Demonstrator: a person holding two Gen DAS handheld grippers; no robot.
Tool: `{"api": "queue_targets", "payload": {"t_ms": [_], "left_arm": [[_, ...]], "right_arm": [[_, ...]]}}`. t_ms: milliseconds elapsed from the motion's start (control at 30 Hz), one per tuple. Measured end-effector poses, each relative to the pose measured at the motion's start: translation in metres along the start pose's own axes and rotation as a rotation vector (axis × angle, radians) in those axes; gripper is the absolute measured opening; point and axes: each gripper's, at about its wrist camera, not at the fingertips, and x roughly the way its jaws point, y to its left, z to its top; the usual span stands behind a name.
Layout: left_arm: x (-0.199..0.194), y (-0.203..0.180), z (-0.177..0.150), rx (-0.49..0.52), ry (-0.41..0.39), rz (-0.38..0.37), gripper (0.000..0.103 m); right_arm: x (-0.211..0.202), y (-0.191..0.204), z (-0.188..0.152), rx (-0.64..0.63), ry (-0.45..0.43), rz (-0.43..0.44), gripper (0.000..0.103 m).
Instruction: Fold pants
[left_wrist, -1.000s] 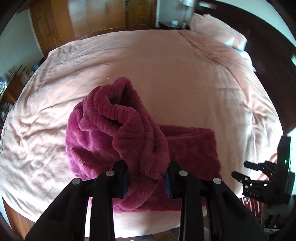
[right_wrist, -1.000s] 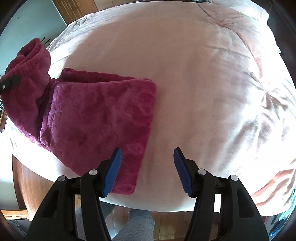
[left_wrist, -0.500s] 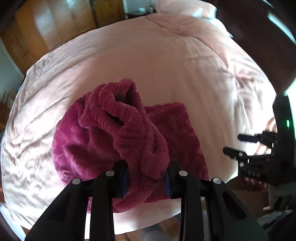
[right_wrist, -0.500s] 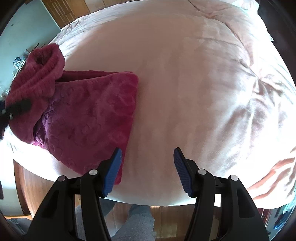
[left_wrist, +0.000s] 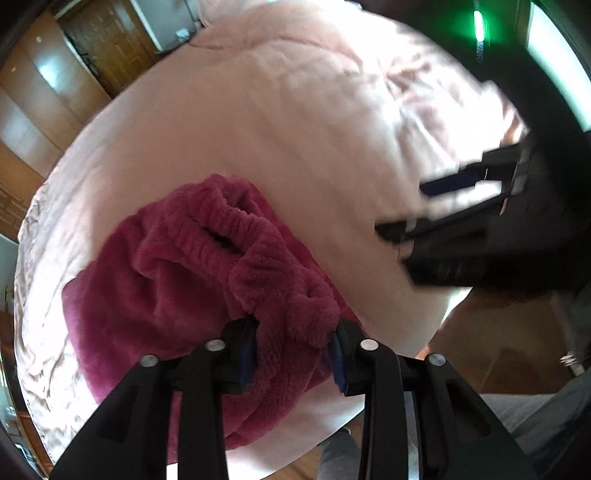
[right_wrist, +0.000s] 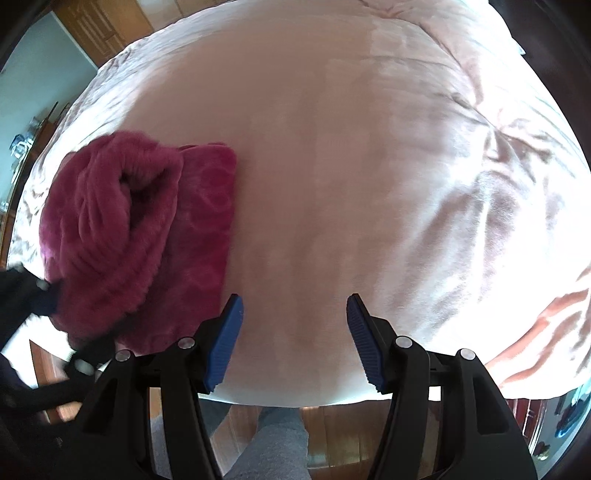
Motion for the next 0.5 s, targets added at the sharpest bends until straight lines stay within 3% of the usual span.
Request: {"api": "queue_targets", "payload": {"t_ms": [167,433,500], "left_arm": [[0.013,-0.007,-0.009,0.011,0.015,-0.046,0.049],[-0.01,0.007,-0.027,-0.023,-0.02,-0.102,0.052],[-0.011,0.014,-0.031,-0.038,-0.017,-0.1,0.053]], "right_arm": [[-0.005,0.0,0.023,-0.002,-0.039,0.039,0.06],[-0.002,0.024,0.079,0.012,-0.006,0.35,0.06],[0.007,0.033,0.089,0.029,0.044,0.441,0.066]]}}
